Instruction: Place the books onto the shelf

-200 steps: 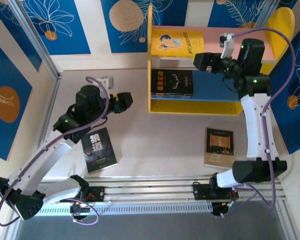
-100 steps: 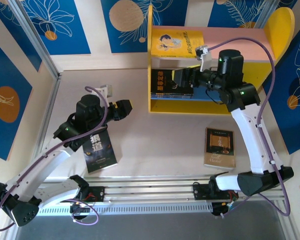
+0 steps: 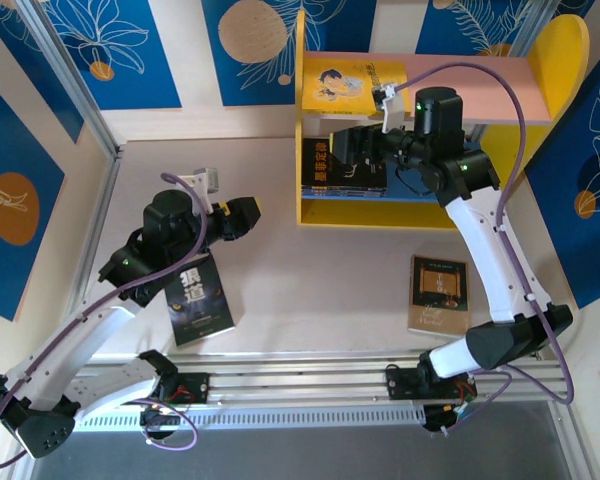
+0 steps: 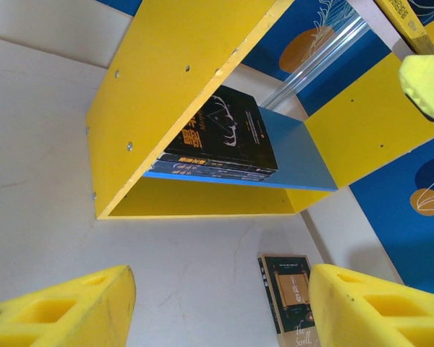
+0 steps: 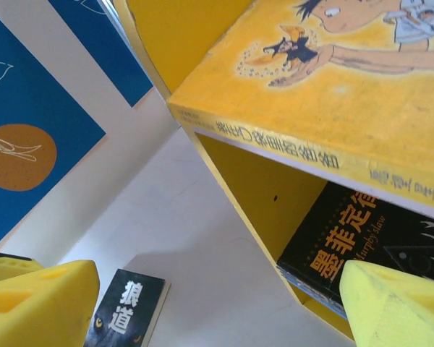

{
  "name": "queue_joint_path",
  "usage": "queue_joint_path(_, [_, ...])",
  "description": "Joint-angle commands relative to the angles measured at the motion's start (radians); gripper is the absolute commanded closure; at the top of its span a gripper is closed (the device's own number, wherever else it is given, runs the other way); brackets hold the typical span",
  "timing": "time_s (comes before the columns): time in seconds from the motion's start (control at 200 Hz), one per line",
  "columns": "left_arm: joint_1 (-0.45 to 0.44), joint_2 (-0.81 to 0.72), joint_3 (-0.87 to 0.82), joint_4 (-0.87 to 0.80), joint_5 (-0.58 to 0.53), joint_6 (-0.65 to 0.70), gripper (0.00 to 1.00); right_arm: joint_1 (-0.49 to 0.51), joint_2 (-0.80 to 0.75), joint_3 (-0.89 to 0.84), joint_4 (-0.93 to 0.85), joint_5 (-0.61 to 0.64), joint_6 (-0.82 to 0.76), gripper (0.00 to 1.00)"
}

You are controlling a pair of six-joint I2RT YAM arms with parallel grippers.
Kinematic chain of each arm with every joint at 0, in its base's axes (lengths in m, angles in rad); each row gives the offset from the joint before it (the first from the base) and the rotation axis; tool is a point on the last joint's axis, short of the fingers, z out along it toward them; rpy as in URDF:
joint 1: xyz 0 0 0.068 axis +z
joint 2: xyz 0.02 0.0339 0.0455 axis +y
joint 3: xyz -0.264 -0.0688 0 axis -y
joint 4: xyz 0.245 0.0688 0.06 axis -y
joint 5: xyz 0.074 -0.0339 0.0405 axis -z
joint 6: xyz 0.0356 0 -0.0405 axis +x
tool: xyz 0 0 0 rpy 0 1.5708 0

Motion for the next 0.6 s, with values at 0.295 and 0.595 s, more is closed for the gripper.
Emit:
queue_joint_path(0.295, [-0.009, -0.018, 0.043, -0.017, -0.021, 0.009, 0.35, 0.009, 0.062, 0.115, -0.020, 0.001, -0.004, 0.13])
queue_joint_path(0.595, [-0.009, -0.022, 0.040, -0.016, -0.022, 0.009, 0.35, 0.008, 0.084, 0.143, -0.029, 0.002, -0.008, 0.13])
